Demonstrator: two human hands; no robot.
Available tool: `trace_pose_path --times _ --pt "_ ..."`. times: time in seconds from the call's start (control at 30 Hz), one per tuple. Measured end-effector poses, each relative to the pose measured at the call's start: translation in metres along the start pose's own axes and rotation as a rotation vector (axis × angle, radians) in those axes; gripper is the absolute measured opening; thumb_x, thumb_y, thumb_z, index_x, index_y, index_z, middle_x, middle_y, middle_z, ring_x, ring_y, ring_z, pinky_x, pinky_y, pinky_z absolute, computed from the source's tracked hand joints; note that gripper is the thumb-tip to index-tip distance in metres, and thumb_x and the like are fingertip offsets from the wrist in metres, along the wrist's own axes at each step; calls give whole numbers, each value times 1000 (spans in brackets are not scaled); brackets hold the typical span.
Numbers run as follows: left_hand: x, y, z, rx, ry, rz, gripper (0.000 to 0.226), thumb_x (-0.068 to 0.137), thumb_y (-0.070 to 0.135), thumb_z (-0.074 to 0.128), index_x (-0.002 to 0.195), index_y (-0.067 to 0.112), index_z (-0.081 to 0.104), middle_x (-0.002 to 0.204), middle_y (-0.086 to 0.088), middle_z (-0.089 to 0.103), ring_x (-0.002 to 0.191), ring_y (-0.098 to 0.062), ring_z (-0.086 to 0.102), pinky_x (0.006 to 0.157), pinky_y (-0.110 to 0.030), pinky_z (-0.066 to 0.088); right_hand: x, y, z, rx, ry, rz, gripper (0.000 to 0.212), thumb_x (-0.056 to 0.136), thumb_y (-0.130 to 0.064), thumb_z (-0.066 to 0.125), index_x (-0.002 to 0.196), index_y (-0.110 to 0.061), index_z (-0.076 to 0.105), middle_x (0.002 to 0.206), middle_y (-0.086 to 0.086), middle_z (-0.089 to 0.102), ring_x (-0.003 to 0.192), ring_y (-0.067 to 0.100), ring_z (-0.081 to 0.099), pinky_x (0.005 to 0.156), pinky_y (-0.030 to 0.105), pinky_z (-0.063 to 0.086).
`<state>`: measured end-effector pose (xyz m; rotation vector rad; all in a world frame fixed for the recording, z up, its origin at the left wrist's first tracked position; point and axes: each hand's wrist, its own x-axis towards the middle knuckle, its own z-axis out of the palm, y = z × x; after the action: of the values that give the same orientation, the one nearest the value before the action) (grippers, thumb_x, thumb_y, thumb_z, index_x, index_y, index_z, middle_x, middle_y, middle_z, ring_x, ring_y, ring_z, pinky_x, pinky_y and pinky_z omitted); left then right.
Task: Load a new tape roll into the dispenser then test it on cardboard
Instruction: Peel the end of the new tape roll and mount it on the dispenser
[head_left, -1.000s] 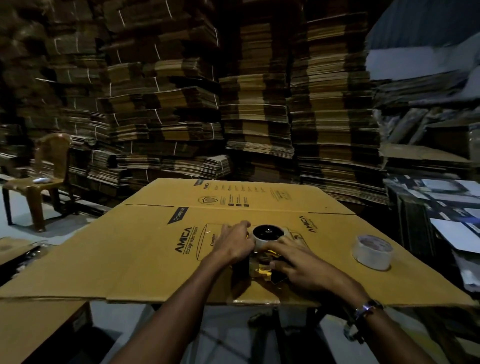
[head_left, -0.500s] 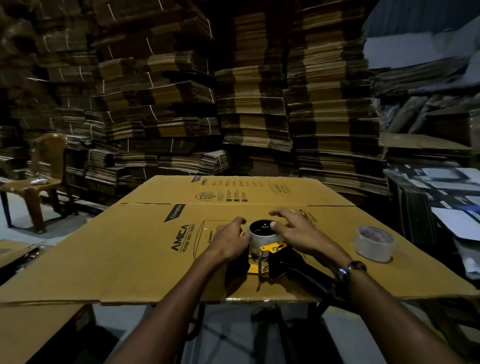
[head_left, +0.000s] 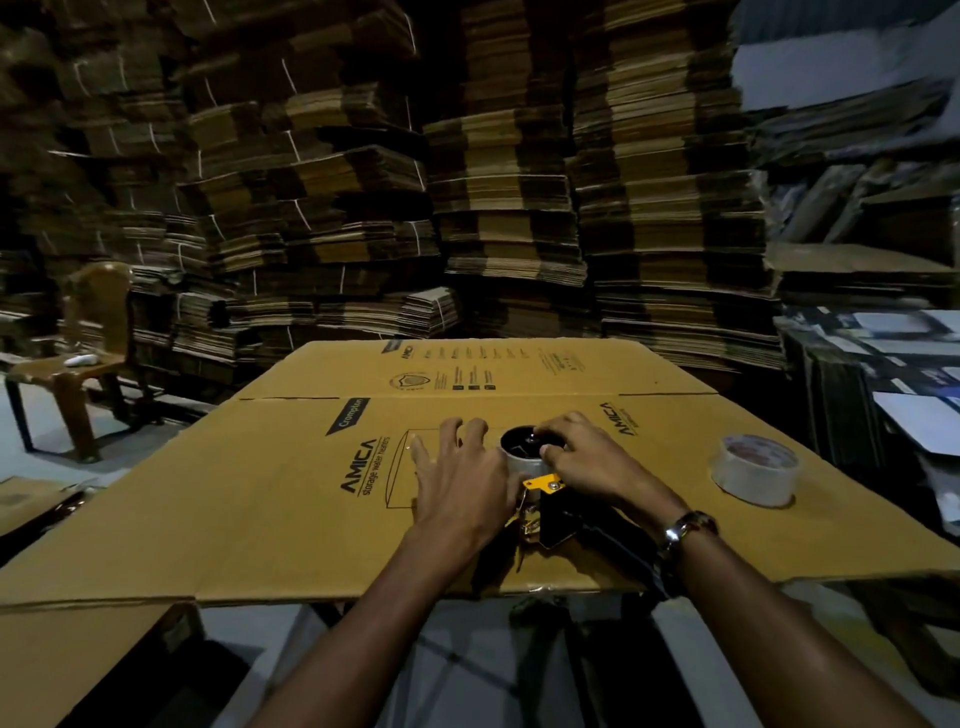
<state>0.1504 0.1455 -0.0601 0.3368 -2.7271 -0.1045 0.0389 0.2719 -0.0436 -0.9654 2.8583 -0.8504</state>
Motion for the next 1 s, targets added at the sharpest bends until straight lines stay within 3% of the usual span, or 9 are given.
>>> trace_pose_path --times 0.13,0.3,0.5,0.77,1.0 --pt "-3 8 13 -18 3 -74 35 97 45 56 116 18 68 155 -3 35 148 -30 20 116 -70 16 -1 1 0 14 5 -3 38 102 -25 49 139 -20 55 139 1 47 127 24 51 109 46 44" --pt "-1 8 23 -204 109 -134 25 95 40 62 110 22 71 147 2 45 142 -26 26 116 -62 24 -1 1 0 18 -5 -7 40 102 -24 48 141 -21 53 138 0 46 124 22 51 106 46 46" --pt "-1 4 22 -303 109 -126 18 94 27 65 107 17 73 146 2 47 140 -25 26 115 -51 32 -2 1 0 -1 -18 -7 40 102 -24 46 142 -22 52 140 -1 45 125 22 51 107 46 45" --pt "0 3 22 -326 110 -122 17 94 25 66 107 16 74 147 2 46 140 -25 27 111 -45 37 -34 1 -3 -101 74 -37 46 105 -42 36 148 -26 38 148 2 40 130 29 47 103 50 45" --pt "2 0 21 -359 85 -78 13 92 22 66 101 16 74 154 1 38 147 -29 14 118 -49 25 -47 -9 2 -109 -1 13 44 104 -38 29 142 -22 41 147 1 45 129 27 48 103 51 42"
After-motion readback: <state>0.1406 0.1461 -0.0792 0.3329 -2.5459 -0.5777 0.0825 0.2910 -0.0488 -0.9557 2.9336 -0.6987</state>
